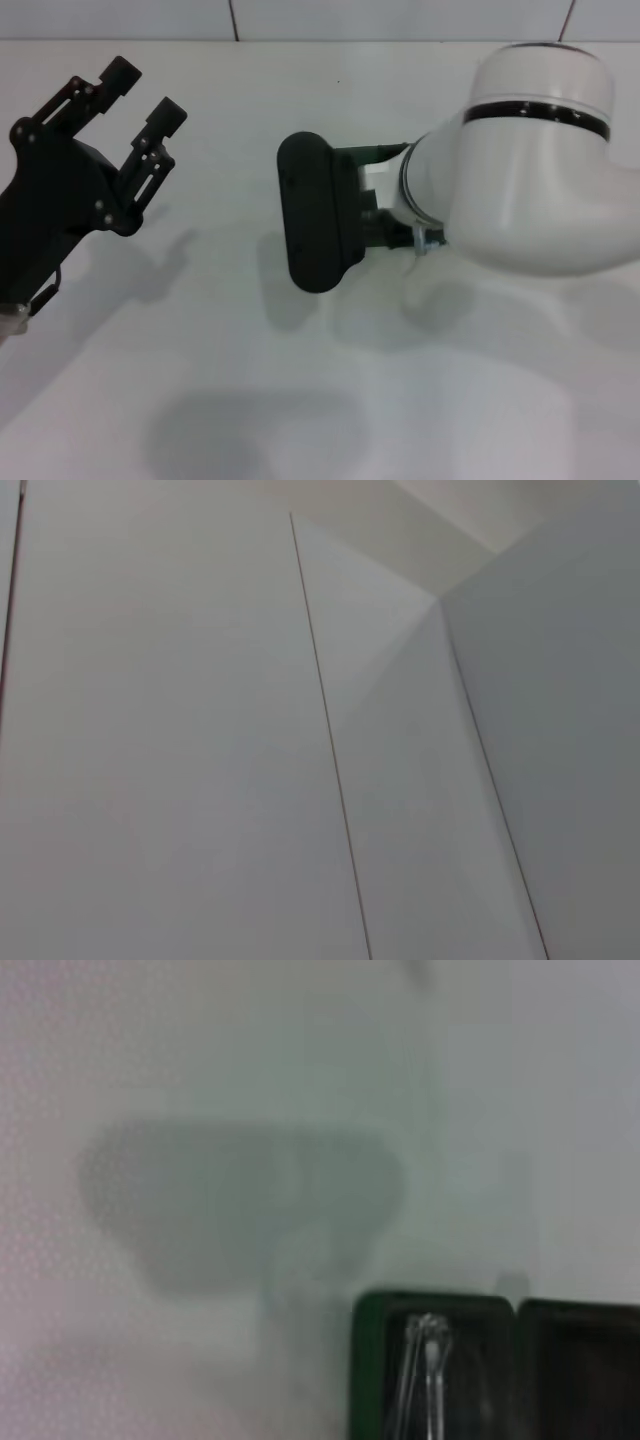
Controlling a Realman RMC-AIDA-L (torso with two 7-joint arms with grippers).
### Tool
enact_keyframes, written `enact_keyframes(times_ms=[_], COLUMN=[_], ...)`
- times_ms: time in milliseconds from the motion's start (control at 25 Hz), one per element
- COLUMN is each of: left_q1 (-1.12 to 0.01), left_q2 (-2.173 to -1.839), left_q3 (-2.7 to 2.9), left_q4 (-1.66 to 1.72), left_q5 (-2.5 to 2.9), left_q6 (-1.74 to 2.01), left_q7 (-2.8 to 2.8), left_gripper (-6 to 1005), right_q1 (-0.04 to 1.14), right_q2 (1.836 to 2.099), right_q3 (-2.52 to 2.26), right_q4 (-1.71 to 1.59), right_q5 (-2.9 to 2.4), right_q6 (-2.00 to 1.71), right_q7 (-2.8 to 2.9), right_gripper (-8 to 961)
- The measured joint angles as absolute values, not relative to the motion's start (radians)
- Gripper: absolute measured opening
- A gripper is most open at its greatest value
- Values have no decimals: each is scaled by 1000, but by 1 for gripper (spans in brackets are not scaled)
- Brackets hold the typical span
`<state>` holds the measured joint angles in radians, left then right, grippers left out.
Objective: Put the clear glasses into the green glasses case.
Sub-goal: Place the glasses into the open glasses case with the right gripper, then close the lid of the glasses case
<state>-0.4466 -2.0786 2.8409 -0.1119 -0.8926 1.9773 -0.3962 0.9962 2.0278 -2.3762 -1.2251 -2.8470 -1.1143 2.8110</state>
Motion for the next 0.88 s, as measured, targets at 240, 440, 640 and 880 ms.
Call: enact_keyframes(times_ms=[240, 440, 640, 880], left_q1=[-445, -437, -435, -438], left_q2=[-2079, -2079, -2079, -2083], left_q3=[2841, 2841, 2834, 2830], left_q4=[-112, -112, -113, -114], left_q5=[-893, -893, -907, -965], left_q6=[1977, 1977, 1966, 1921], left_q7=[-396, -394, -409, -473], left_gripper=[462, 462, 463, 463], right_q1=[922, 883, 781, 559], right_q2=[2028, 2028, 2027, 2021], right_q3=[-2314, -2297, -2148, -1822], right_q4=[-1350, -1404, -1477, -1561], right_q5=[-2845, -2844, -2680, -2267], right_q6=[-1170, -1186, -1206, -1299], right_q7=[2767, 2756, 2616, 2228], right_gripper=[327, 349, 349, 348])
